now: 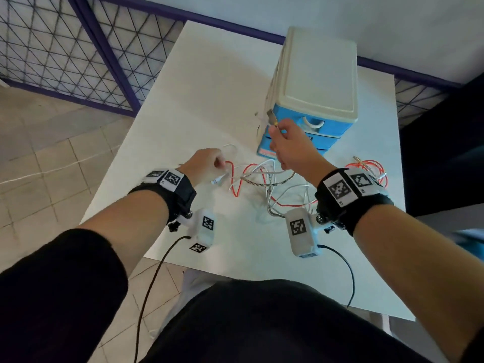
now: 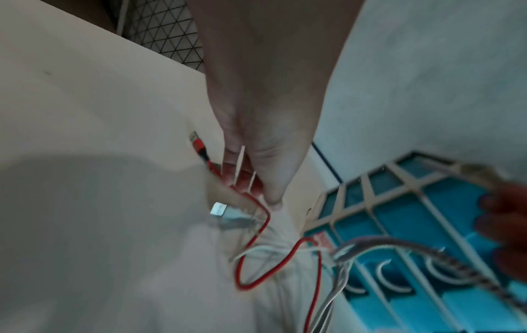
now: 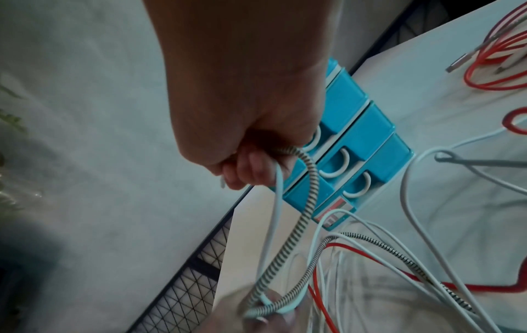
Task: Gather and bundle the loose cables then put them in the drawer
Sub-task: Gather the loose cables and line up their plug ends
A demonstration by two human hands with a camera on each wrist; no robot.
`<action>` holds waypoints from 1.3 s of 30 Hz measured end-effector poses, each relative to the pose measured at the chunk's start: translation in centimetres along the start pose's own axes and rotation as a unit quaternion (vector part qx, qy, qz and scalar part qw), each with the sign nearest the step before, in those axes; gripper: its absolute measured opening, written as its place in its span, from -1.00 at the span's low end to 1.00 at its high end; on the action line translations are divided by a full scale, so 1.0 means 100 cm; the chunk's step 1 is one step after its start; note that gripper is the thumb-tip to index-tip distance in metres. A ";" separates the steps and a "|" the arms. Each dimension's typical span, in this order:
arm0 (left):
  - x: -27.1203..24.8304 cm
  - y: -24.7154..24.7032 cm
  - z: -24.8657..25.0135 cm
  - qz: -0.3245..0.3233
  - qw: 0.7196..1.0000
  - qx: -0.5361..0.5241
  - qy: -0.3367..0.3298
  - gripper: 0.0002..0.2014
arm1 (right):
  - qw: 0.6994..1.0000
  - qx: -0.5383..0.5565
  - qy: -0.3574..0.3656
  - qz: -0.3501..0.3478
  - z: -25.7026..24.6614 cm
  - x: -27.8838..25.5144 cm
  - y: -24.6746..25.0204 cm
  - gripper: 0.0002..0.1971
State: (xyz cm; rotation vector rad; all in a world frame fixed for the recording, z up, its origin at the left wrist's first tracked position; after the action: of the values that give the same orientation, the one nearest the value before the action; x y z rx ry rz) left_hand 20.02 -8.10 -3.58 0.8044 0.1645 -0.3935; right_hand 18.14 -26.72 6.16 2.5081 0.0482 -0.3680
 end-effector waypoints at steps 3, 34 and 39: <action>-0.004 -0.029 -0.013 -0.054 0.992 0.110 0.019 -0.84 | 1.000 -0.017 -0.004 0.010 0.000 -0.005 0.010 -0.84; -0.020 0.046 0.062 0.041 0.915 -0.402 0.025 -0.69 | 0.985 -0.062 0.145 -0.067 -0.005 -0.007 -0.026 -0.69; -0.001 0.017 0.056 0.018 0.978 -0.207 0.033 -0.84 | 0.984 0.145 0.080 -0.063 0.008 -0.009 -0.016 -0.63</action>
State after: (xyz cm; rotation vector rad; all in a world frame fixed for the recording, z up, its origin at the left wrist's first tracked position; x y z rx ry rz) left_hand 20.60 -11.04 1.44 0.4098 0.2832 -0.2837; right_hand 16.89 -25.80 4.89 2.8284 0.2324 -0.2370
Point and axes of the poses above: each hand's wrist, its own x-axis towards the middle knuckle, its own y-axis out of the back of the hand, z = x × y, the point moved 7 cm from there along x, towards the middle knuckle, and after that the axes turned 4 degrees about -x, right-handed, at the moved point
